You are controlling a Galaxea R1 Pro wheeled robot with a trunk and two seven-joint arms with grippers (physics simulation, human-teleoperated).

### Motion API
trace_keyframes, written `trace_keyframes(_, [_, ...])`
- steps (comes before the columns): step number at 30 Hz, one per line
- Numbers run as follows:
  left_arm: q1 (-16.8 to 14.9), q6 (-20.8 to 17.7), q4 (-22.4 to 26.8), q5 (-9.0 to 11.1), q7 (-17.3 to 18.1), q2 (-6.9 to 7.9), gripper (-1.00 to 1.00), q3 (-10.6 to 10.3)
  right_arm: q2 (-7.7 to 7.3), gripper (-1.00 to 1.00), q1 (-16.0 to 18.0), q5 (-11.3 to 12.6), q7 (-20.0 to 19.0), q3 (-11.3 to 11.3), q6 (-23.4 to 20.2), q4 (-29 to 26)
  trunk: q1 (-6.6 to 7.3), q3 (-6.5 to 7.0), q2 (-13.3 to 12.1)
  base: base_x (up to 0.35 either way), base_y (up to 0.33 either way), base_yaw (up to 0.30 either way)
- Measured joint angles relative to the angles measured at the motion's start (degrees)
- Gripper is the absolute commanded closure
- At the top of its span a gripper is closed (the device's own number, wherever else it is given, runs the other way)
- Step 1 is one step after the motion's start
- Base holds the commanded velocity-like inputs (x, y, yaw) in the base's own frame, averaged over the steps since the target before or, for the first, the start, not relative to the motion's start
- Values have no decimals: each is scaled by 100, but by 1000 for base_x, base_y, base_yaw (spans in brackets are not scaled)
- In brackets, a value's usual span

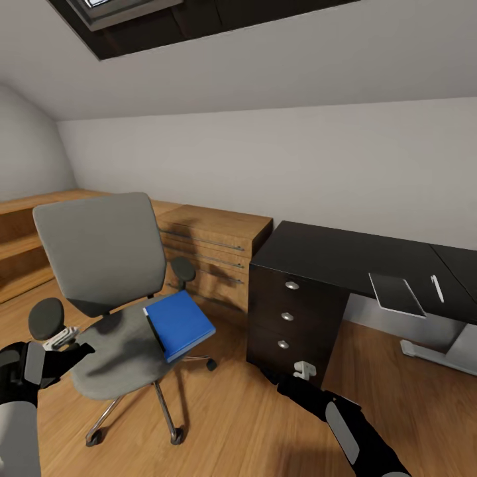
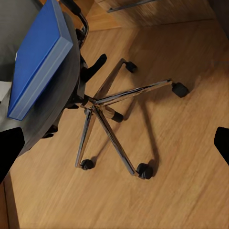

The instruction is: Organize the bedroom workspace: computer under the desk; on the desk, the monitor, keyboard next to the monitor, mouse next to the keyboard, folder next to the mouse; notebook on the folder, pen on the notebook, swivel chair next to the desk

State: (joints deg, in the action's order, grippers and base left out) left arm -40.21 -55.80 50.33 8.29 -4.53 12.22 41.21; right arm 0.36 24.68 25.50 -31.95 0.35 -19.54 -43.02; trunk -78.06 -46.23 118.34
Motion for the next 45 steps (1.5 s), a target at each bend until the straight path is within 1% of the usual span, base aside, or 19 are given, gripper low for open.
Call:
trace_keyframes(3, [0,-9,-7,-65,0,21,-100,45,0,-100,0,-7,3,0,0,0,0,0,0,0,0,0])
trace_keyframes(9, [0,5,-10,-564,18,27,-100,71,0,-100,0,-16,8,0,12,0,0,0,0,0,0,0])
trace_keyframes(15, [1,13,-10,-695,55,28,-100,73,-5,-100,0,-28,9,-1,24,0,0,0,0,0,0,0])
trace_keyframes(17, [1,12,-11,-711,234,28,-100,73,-7,-100,0,-37,9,0,47,-5,0,0,0,0,0,0])
trace_keyframes(19, [0,3,-10,-756,826,58,-100,66,-8,-100,0,-47,11,4,174,-8,0,0,0,0,0,0])
trace_keyframes(22, [1,-6,-10,-969,1590,161,-100,66,-6,-100,0,-57,13,13,349,-3,0,0,0,0,0,0])
trace_keyframes(23, [1,-9,-10,-1050,1975,195,-100,66,-5,-100,0,-58,13,15,410,-2,0,0,0,0,0,0])
trace_keyframes(24, [1,-13,-18,-1183,2560,234,-100,64,-3,-100,0,-60,14,21,469,2,0,0,0,0,0,0])
trace_keyframes(25, [2,-15,-57,-1303,2919,257,-100,63,-2,-100,0,-61,14,23,493,5,0,0,0,0,0,0])
trace_keyframes(26, [2,-14,-92,-1369,3086,268,-100,63,-3,-100,0,-61,15,24,502,6,0,0,0,0,0,0])
trace_keyframes(27, [3,-9,-216,-1548,3539,295,-100,61,-2,-100,0,-58,15,25,521,7,0,0,0,0,0,0])
trace_keyframes(28, [3,-5,-262,-1603,3703,302,-100,61,-1,-100,0,-57,15,26,529,8,0,0,0,0,0,0])
trace_keyframes(30, [3,10,-509,-1792,4385,319,-100,59,1,-100,0,-57,20,27,567,44,0,0,0,0,0,0])
trace_keyframes(32, [3,20,-708,-1972,4740,323,-100,52,6,-100,0,-56,25,27,627,91,0,0,0,0,0,0])
trace_keyframes(37, [4,114,-1105,-2242,5211,307,-100,15,8,-100,0,-59,47,27,717,123,0,0,0,0,0,0])
trace_keyframes(39, [4,610,-1452,-2485,5844,291,-100,-177,9,-100,0,-61,56,32,728,127,0,0,0,0,0,0])
trace_keyframes(40, [4,722,-1522,-2553,5999,290,-100,-250,9,-100,0,-61,57,33,729,126,0,0,0,0,0,0])
trace_keyframes(43, [4,1290,-1919,-2940,6979,277,-100,-677,9,-100,0,-62,60,35,732,125,0,0,0,0,0,0])
trace_keyframes(45, [3,1637,-2195,-3136,7381,272,-100,-813,9,-100,0,-62,60,35,732,127,0,0,0,0,0,0])
